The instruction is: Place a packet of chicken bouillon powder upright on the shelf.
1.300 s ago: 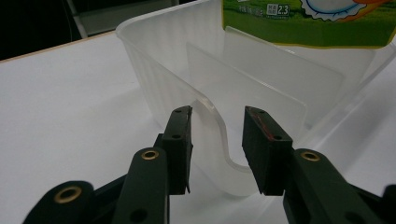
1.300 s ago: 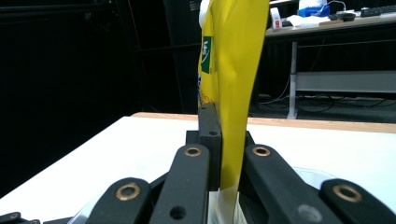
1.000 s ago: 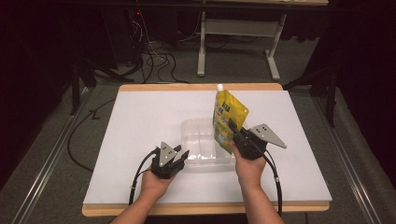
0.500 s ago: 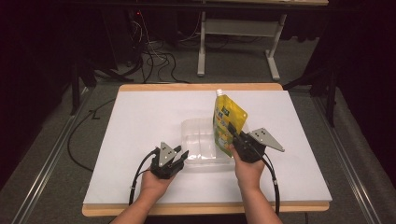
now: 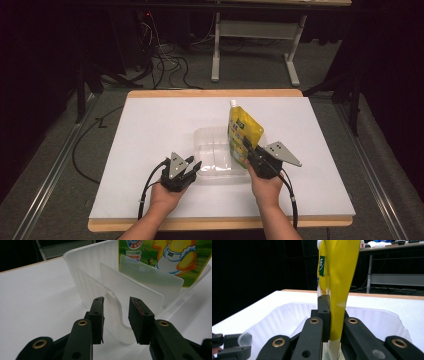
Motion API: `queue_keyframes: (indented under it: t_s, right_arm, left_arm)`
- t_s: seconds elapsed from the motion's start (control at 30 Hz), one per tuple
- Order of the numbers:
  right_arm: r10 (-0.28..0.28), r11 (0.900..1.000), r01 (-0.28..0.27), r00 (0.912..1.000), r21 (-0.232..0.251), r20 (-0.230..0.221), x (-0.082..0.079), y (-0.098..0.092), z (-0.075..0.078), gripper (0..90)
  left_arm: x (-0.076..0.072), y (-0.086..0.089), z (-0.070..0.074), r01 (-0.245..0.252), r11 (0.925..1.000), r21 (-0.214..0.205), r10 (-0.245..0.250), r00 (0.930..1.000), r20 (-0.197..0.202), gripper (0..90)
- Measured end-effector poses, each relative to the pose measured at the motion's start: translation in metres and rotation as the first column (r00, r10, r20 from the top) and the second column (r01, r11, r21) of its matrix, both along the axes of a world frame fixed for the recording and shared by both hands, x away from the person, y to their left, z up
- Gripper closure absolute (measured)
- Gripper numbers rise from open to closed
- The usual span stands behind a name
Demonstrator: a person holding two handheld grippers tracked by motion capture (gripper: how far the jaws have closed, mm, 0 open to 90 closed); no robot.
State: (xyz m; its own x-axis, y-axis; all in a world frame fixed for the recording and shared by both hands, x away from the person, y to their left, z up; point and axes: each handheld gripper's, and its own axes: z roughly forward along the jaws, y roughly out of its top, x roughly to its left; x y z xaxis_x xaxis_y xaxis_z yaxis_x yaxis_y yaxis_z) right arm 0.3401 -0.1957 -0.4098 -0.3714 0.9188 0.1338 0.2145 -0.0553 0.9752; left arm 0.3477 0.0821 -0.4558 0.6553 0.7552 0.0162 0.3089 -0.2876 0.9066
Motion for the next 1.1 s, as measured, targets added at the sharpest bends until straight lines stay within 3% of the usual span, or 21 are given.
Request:
queue_keyframes:
  t_s: [0.77,1.1]
  right_arm:
    - [0.018,0.9977,-0.019,0.9997,-0.065,-0.018,-0.0057,-0.0013,-0.0037,86.9]
    - [0.064,0.9934,-0.069,0.9964,-0.092,-0.055,-0.0024,-0.0001,-0.0031,70.2]
  left_arm:
    - [0.0,0.0004,0.0005,0.008,1.0,0.002,-0.008,1.0,-0.002,58.9]
    - [0.0004,0.002,0.0012,0.009,0.9999,-0.009,-0.009,0.9999,-0.007,56.1]
